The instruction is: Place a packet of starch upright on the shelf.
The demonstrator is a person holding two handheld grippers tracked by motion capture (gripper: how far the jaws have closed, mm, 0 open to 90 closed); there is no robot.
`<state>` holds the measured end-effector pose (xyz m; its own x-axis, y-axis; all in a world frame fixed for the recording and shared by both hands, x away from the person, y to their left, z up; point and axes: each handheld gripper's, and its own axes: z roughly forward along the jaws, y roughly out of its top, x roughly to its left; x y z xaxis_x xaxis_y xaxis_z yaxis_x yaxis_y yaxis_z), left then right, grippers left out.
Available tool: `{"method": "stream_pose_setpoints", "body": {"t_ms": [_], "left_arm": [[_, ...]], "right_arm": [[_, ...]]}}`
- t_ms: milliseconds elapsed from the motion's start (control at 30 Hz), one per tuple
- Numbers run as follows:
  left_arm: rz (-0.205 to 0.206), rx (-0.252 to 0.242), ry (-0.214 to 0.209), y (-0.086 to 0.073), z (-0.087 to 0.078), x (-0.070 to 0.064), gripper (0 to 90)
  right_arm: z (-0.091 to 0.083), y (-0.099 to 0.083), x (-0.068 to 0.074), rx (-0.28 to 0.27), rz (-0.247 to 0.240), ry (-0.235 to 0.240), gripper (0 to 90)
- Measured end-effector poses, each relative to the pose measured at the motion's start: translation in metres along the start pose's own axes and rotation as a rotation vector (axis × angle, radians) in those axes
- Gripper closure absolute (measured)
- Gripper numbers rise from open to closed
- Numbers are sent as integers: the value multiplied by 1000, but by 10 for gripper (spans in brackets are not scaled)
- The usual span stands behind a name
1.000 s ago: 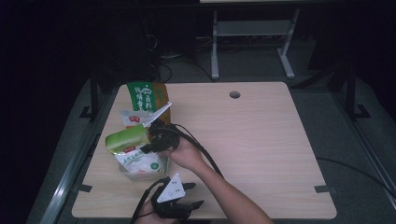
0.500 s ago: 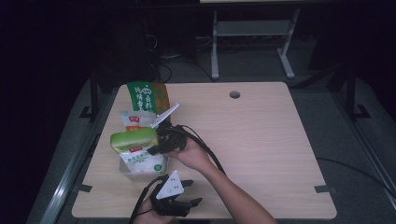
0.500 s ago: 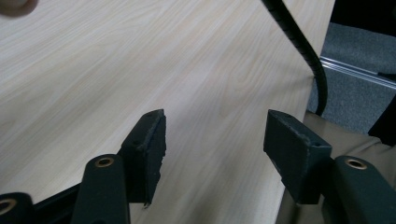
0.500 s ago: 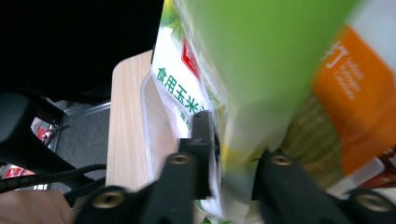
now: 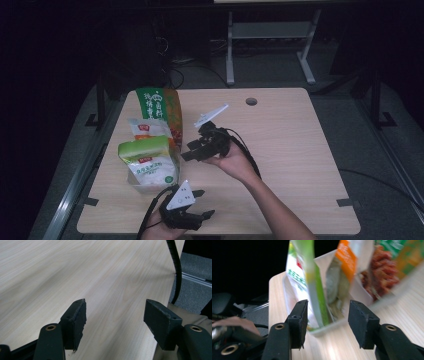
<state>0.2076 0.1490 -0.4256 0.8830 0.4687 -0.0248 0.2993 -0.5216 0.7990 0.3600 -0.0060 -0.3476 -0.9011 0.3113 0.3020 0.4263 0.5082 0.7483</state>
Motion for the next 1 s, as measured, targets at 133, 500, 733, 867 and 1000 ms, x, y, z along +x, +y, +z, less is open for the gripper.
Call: {"method": "stream_pose_setpoints", "body": {"t_ms": [133, 500, 733, 867, 1000], "left_arm": [[6, -2, 6, 1, 0, 1, 336], [-6, -11, 10, 0, -2, 4, 328], [-3, -4, 13, 1, -4, 5, 326], [-7, -10, 9, 1, -4, 5, 323], [-5, -15, 5, 1, -4, 4, 317]], "right_arm": [[-17, -14, -8, -3, 17, -38, 462], [-59, -58, -18, 9, 60, -124, 426], [-80, -91, -21, 13, 105, -163, 409], [-89, -110, -22, 14, 124, -185, 395], [-97, -128, -21, 2, 139, -200, 373]]}}
